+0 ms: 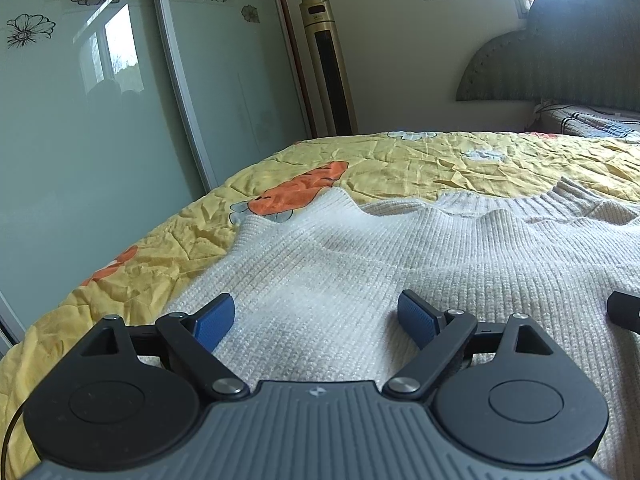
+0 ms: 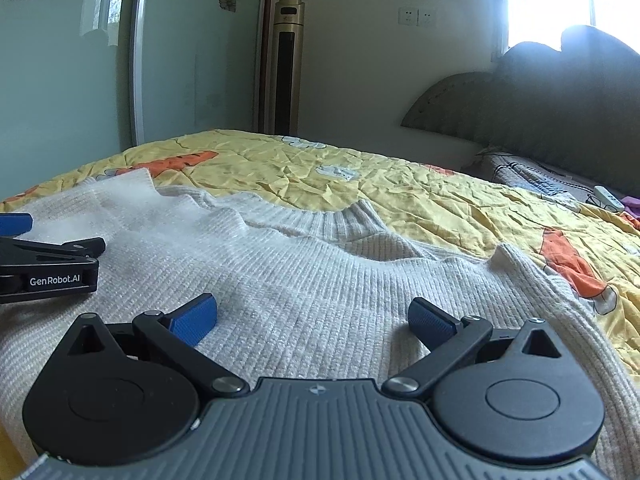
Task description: Fold small clothes
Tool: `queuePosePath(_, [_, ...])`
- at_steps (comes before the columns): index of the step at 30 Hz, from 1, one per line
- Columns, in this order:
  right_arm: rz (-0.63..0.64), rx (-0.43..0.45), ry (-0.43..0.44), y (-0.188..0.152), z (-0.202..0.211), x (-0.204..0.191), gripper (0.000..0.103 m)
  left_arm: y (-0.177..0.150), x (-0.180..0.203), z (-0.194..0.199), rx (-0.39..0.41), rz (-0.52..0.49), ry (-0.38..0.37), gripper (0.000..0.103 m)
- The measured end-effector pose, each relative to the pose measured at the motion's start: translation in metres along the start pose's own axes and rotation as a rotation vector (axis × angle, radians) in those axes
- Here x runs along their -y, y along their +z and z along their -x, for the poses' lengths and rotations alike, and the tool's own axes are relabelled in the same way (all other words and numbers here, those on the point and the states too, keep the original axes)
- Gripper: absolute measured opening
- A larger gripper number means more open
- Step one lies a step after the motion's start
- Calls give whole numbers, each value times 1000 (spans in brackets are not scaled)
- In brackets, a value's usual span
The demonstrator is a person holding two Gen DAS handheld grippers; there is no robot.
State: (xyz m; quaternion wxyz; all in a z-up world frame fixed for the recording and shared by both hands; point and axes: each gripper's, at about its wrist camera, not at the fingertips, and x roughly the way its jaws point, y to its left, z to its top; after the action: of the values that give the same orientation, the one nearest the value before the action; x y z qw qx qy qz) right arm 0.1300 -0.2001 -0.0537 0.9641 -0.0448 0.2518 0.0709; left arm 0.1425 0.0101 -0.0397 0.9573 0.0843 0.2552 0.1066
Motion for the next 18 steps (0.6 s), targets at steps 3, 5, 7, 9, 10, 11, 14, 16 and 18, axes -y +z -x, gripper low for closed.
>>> queuePosePath(3, [2, 2, -9, 0, 0, 0, 103, 0, -1, 1, -1, 5, -4, 89])
queuePosePath(5, [5, 1, -16, 0, 0, -1, 103, -1, -3, 2, -3, 0, -12, 89])
queuePosePath(7, [6, -8, -24, 0, 0, -2, 103, -1, -7, 7, -6, -21, -32, 89])
queuePosePath(9, [-5, -25, -31, 0, 0, -3, 103, 0, -15, 12, -19, -43, -64, 89])
queuePosePath(10, [-16, -34, -32, 0, 0, -2, 103, 0, -21, 14, -28, -41, -78, 90])
queuePosePath(11, [-31, -43, -33, 0, 1, -2, 103, 1, -28, 16, -38, -27, -89, 90])
queuePosePath(14, [-60, -55, -43, -1, 3, -2, 103, 3, -55, 19, -67, 45, -121, 90])
queuePosePath(16, [-60, -48, -59, -3, 6, -5, 103, 5, -75, 23, -67, 98, -138, 90])
queuePosePath(18, [-56, -33, -78, -6, 9, -8, 103, 8, -93, 25, -57, 146, -97, 90])
